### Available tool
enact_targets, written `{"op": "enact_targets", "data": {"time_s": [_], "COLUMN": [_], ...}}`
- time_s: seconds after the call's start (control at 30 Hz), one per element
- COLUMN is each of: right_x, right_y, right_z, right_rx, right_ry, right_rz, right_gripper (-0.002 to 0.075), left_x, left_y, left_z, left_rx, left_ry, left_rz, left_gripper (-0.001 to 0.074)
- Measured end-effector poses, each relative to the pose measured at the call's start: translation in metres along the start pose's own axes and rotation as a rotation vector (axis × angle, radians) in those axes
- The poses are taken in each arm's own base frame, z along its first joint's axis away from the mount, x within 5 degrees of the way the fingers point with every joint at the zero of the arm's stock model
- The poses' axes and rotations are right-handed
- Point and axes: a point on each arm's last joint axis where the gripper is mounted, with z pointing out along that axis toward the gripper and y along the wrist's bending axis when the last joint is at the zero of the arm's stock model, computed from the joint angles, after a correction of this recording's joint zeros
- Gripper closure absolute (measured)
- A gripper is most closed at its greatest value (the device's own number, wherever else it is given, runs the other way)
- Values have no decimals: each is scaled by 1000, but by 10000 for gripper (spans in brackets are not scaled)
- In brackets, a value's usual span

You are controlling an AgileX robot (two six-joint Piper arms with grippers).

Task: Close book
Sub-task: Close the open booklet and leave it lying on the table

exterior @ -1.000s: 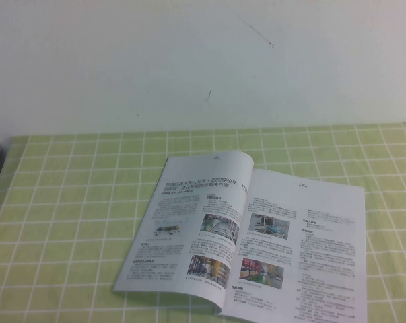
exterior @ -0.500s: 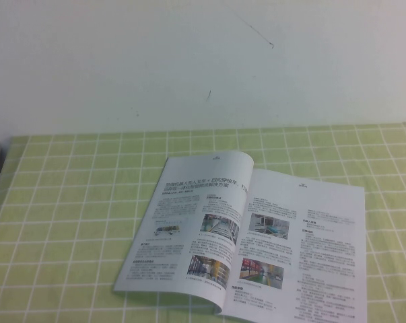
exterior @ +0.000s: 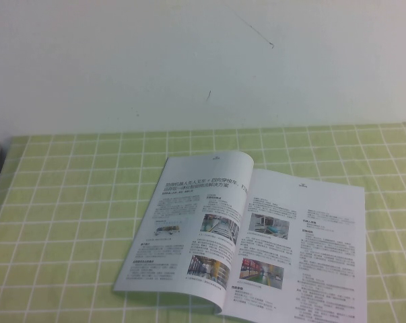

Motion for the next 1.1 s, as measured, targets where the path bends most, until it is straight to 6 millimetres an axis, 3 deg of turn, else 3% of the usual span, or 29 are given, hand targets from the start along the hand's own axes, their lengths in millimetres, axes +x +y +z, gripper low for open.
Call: {"op": "enact_targets", "data": {"time_s": [0.5, 0.87, 1.1], "right_x": [-2, -40, -43], "right_y": [0, 1, 1], "right_z": [1, -9, -11], "right_rx": [0, -14, -15], "right_ry": [-39, -481, -521], "right_rz": [-2, -2, -2], "right_gripper": [729, 729, 729], "left_x": [-3, -50, -61], "left_y": [1, 3, 3], "left_z": [0, -16, -24], "left_rx": [-18, -53, -60], "left_ry": [-35, -606, -761], "left_rz": [24, 55, 59], "left_gripper": [738, 738, 738]}}
